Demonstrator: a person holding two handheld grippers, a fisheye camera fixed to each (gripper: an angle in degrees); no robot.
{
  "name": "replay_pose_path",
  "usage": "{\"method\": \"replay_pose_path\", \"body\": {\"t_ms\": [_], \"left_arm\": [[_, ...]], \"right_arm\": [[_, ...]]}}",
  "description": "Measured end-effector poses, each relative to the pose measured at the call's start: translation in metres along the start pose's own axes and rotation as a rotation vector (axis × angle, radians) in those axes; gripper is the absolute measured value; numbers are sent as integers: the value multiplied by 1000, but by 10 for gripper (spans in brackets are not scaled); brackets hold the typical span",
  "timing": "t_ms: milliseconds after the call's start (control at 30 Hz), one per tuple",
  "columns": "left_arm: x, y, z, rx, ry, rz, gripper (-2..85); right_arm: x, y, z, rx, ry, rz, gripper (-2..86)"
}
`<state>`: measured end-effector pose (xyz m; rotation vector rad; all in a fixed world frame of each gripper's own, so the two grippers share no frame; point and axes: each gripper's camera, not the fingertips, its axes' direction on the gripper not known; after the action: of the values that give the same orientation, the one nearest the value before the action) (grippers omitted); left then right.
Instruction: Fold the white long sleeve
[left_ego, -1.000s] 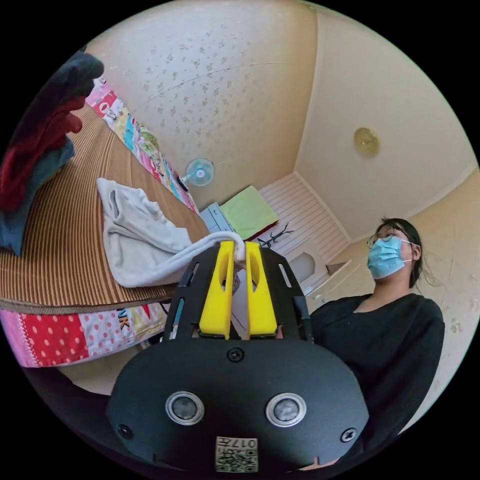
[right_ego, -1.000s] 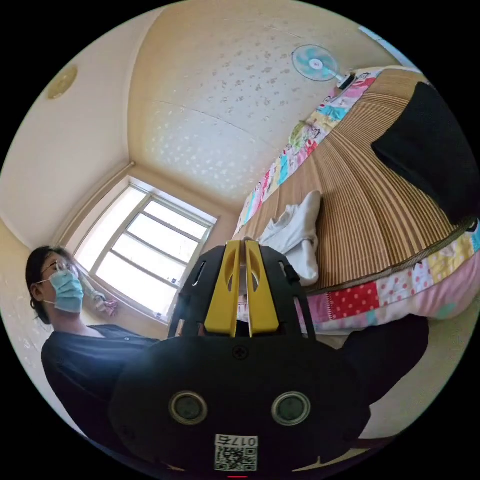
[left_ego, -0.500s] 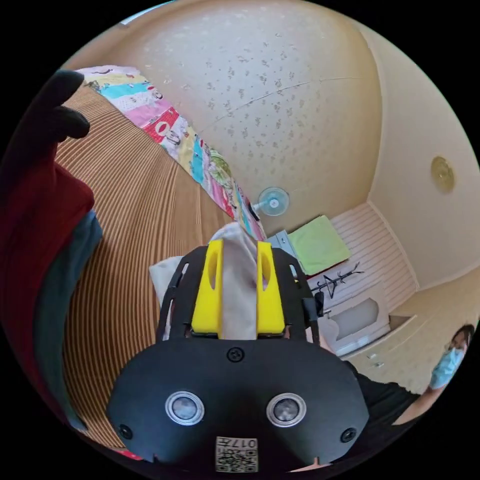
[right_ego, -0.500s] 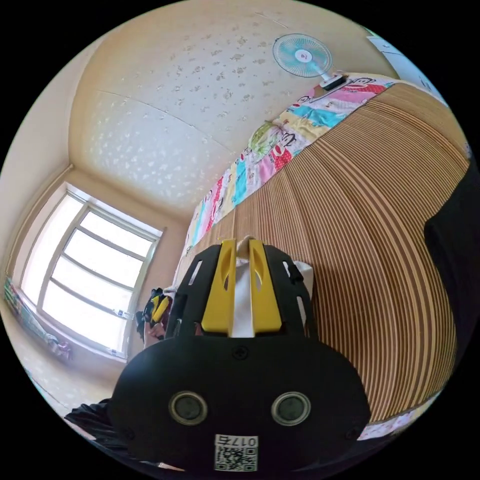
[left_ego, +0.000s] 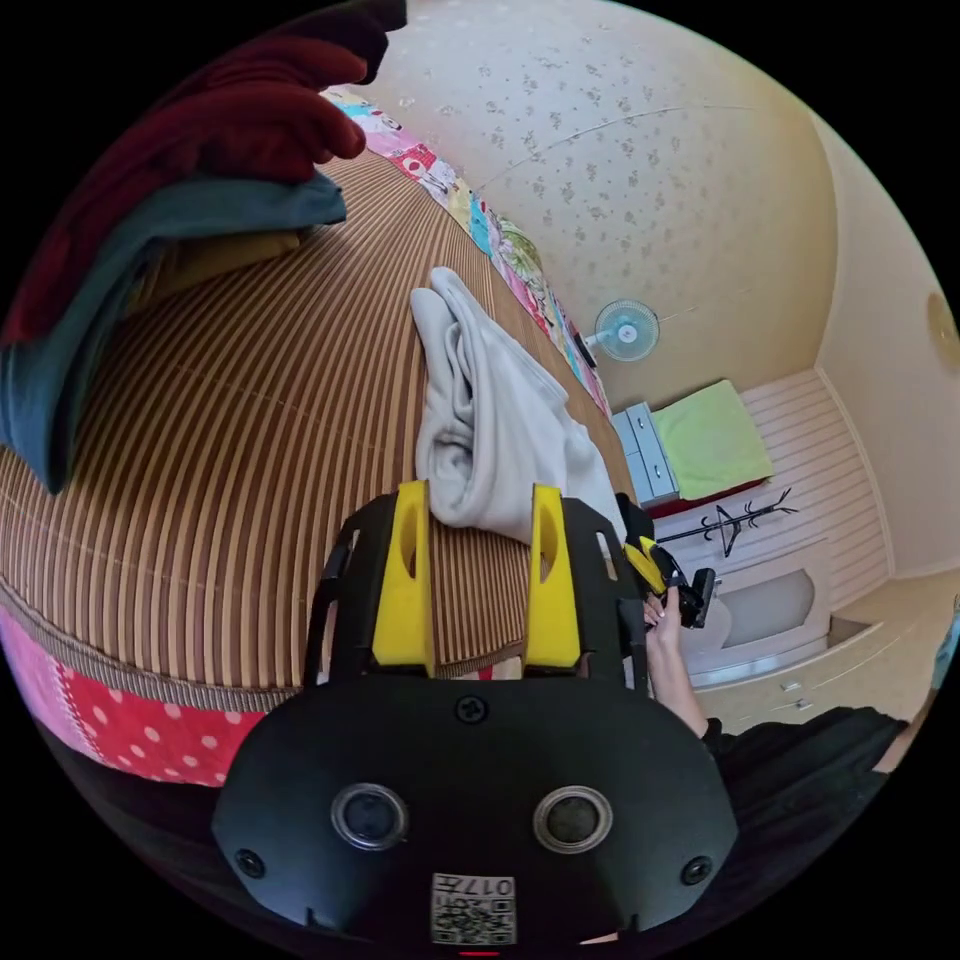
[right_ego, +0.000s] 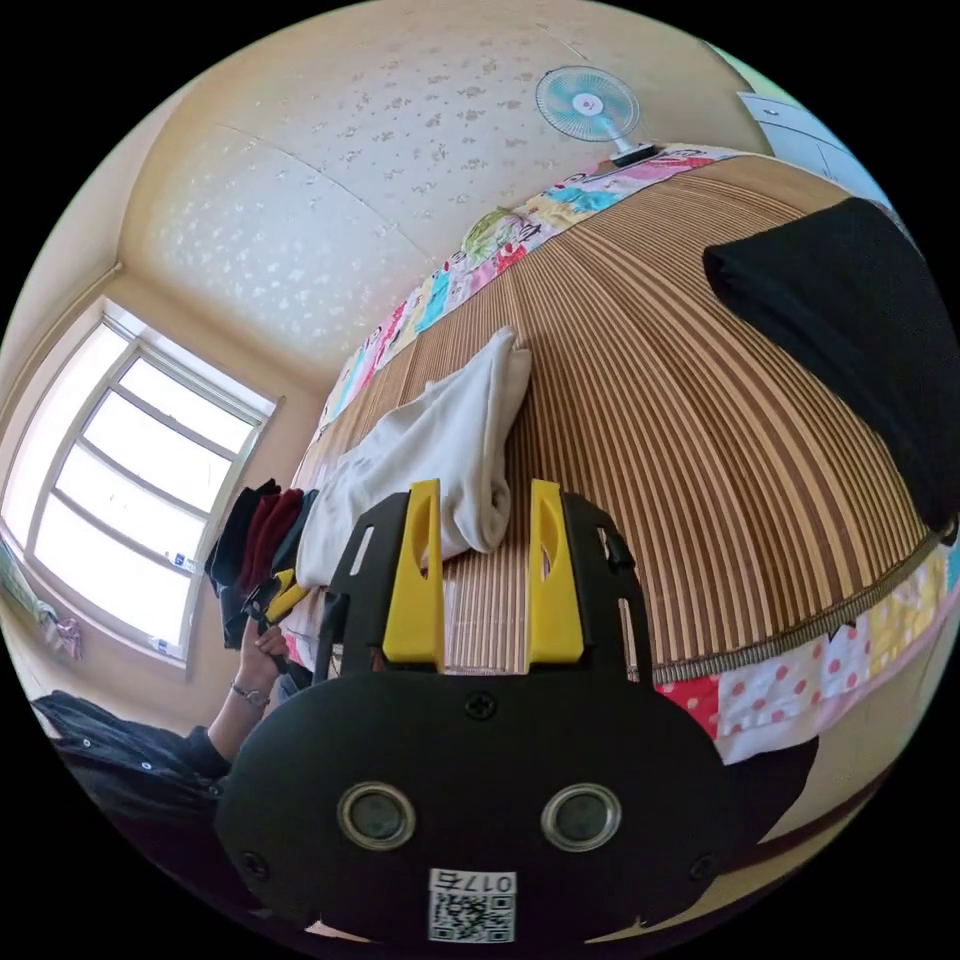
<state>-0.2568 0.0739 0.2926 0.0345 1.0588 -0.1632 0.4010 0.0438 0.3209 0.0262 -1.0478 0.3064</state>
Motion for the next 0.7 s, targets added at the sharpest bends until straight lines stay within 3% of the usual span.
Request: {"method": "replay_pose_path", "body": {"t_ms": [133, 300, 467, 567, 700], "left_arm": [[-3, -3, 16, -33, -21, -6, 95], [-14, -14, 15, -57, 40, -21, 62], [-2, -33, -16, -114, 69, 103, 45], [-7, -15, -25, -128, 20, 114, 46], [-22, 20, -23, -91, 59, 52, 61]], "right_arm": [[-5, 3, 28, -126, -22, -116, 98], [-48, -27, 70, -297, 190, -329, 52], [-72, -45, 44, -386, 255, -492, 34], [-62, -34, 42, -473, 192, -522, 28], [-28, -11, 63, -565, 128, -367, 16]]}}
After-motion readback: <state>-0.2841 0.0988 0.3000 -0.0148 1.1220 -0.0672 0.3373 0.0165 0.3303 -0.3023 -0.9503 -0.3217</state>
